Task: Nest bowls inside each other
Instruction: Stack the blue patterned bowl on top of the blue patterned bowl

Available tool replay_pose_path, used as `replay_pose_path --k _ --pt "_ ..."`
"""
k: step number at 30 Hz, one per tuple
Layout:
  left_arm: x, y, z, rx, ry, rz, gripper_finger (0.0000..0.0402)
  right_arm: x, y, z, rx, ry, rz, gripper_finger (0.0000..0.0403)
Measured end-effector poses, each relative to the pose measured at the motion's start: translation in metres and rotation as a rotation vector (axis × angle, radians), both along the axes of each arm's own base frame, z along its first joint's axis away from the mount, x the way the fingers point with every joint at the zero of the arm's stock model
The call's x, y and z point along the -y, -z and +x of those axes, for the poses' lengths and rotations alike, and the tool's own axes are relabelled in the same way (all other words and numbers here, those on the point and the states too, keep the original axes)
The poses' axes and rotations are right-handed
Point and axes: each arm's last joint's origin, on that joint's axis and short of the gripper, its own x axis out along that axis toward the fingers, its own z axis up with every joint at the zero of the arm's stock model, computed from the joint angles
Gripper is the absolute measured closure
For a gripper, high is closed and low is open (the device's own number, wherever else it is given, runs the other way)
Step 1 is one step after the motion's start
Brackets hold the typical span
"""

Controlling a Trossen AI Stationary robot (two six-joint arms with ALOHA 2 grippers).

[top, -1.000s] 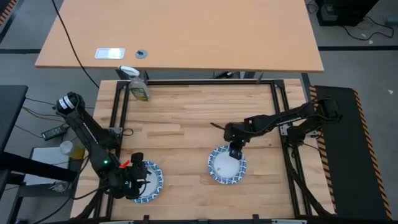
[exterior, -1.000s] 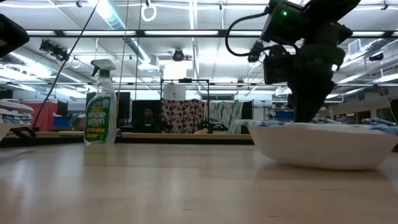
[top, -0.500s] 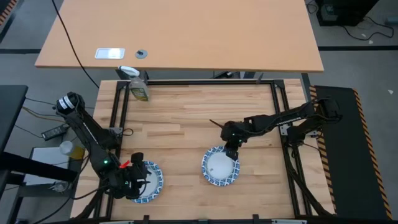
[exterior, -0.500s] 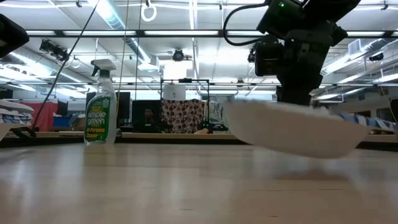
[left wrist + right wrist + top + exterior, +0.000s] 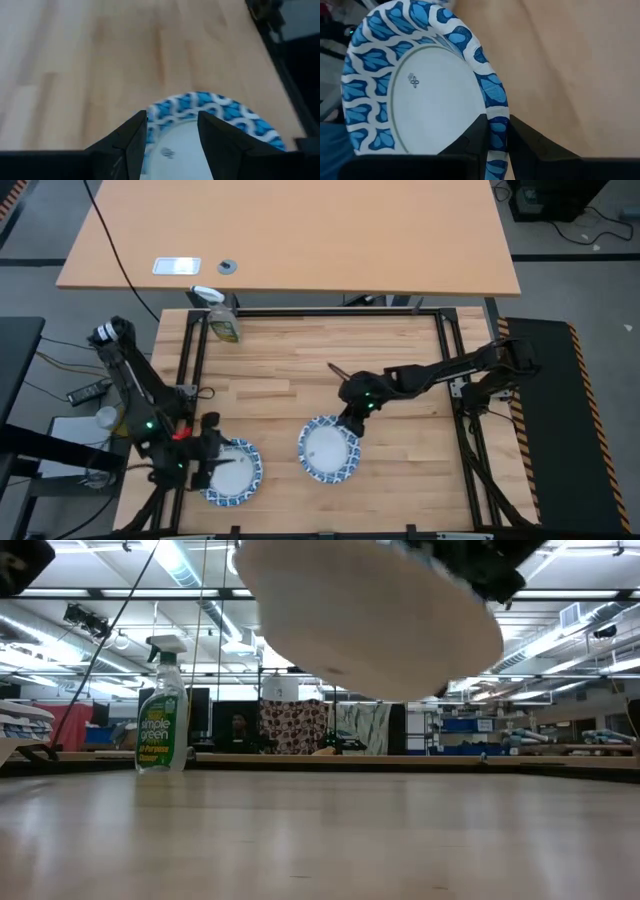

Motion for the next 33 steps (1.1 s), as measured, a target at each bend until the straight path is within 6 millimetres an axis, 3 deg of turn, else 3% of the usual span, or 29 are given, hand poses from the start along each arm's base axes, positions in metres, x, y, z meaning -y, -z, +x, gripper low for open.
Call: replay_pose_path --k 15,24,33 --pt "-0.04 -0.045 -0.027 0.277 -0.021 -0.064 0.0221 -0.028 -0.036 0.125 0.209 -0.235 0.008 0.0329" --pt "-0.054 -0.069 -0.037 0.444 -0.023 -0.165 0.0221 -0.036 -0.025 0.196 0.295 -0.338 0.0 0.0329" --pt "-0.053 -0.079 -0.036 0.505 0.009 -0.175 0.0221 -0.037 -0.009 0.24 0.392 -0.295 -0.028 0.0329"
